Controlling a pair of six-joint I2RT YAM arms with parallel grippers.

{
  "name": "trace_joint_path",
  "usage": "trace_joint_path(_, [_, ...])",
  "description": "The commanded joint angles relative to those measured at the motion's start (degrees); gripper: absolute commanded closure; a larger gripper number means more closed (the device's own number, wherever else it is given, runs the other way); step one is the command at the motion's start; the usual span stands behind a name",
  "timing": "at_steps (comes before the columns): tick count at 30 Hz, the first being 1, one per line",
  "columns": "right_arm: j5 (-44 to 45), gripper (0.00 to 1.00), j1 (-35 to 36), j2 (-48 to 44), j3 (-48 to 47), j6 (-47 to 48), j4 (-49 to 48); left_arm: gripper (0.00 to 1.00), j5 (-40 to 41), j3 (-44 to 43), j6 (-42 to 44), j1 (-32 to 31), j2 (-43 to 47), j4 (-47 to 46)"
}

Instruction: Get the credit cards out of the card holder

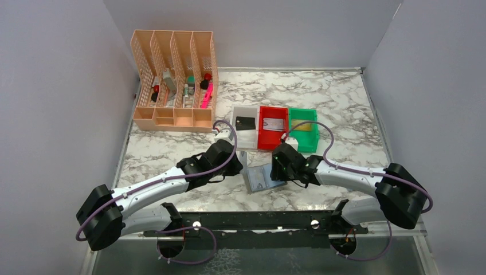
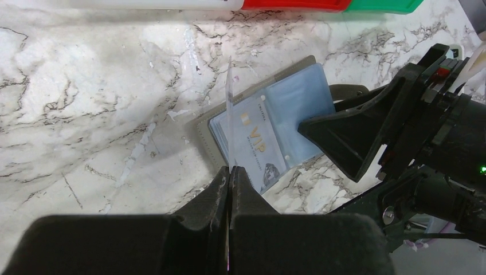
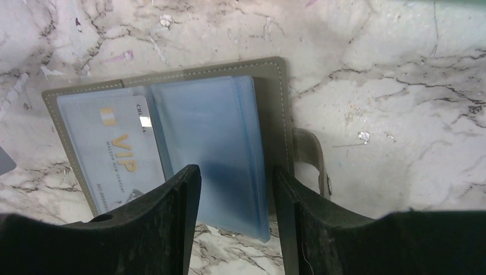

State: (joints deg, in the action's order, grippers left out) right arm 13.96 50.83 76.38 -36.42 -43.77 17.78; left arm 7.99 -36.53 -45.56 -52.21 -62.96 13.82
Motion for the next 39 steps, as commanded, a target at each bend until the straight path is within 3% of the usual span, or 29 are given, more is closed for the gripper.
trace_joint_path(1, [-2.4, 0.46, -0.1, -2.4, 1.3, -2.0, -0.4, 1.0, -1.6, 0.3, 0.6, 0.1, -0.1, -1.9])
trace_joint_path(21, [-8.5, 0.49, 0.0, -6.5, 2.5, -3.0, -0.5, 1.0, -2.4, 0.2, 1.2, 0.1, -0.1, -2.6])
trace_joint_path(27, [-6.4, 0.49, 0.0, -7.1, 2.7, -3.4, 1.0, 1.0, -2.8, -0.1, 1.4, 0.2, -0.2, -2.8])
trace_joint_path(34, [-1.5, 0.43, 0.0, -12.8, 0.0, -0.4, 3.8, 1.0, -4.9, -0.9, 3.9, 0.2, 0.0, -4.3])
trace_joint_path(39, [-1.9, 0.36, 0.0, -19.5, 3.9, 1.9, -4.1, 1.0, -8.1, -1.7, 6.8, 1.5, 0.4, -5.8])
